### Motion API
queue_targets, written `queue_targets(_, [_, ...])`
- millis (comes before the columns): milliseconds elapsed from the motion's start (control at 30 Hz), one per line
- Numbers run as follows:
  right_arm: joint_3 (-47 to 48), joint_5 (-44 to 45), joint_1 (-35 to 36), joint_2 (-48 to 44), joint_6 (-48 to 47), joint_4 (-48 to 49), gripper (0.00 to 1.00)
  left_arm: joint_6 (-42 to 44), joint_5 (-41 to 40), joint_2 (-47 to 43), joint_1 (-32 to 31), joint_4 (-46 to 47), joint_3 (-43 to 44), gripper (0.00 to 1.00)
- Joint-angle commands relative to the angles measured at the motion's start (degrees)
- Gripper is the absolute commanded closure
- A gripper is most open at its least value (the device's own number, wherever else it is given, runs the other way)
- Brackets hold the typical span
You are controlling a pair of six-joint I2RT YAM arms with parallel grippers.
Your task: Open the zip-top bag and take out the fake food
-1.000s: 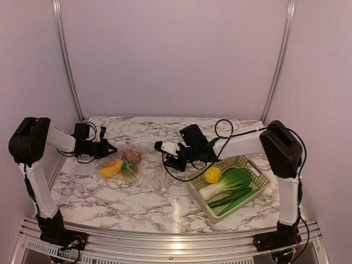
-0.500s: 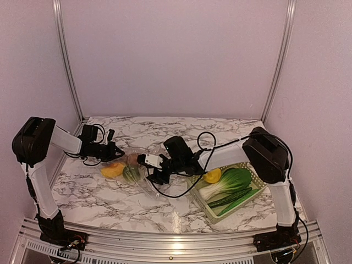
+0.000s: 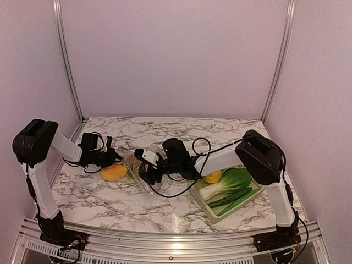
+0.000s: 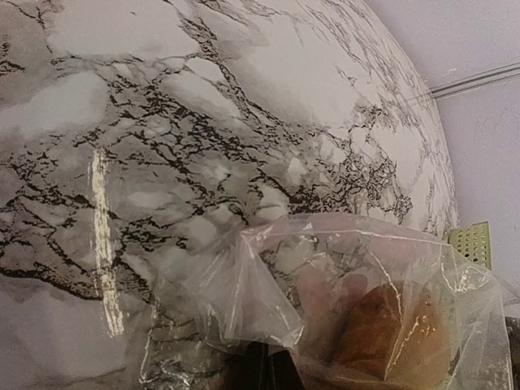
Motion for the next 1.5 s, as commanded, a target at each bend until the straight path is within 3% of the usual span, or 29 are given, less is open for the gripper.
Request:
queue_targets(0, [1.26,0.36,0.73,2.13,3.50,4.58,0.23,-2.29,-1.61,0.02,-0.87,2.07,-2.14,1.00])
queue_targets(367, [7.41,1.21,0.72,7.19,3.01,-5.21,0.12,-1.56,-1.34,-0.24,-0.88,0.67,-0.21,1.00])
queue_targets(433, [9.35,1.07,0.71,8.24,2.94,-6.86,0.12,-1.34,-1.29,-0.37,-0.88,0.23,0.17,1.00])
queue_targets(533, [10.05,0.90,0.73,8.04,2.65,-8.33,0.22,-0.62,-1.46,-0.69,-0.88,-1.22,0.91,1.00])
queue_targets(733, [3.87,1.79,0.74,0.86,2.38,-7.64,0.41,0.06,-2.09,-1.17,0.72,-2.65,1.71,1.00])
queue_targets(1100, [-7.07,7.29,-0.12,-12.27,1.90,-14.42,0.41,2.23,-4.40,-1.97,6.06,-8.15,5.65,1.00])
queue_targets(1467, [-19.55,12.45,-2.99,-31.80,5.91,-21.13,0.41,2.93,-4.69,-0.67,6.50,-9.74,7.94,1.00])
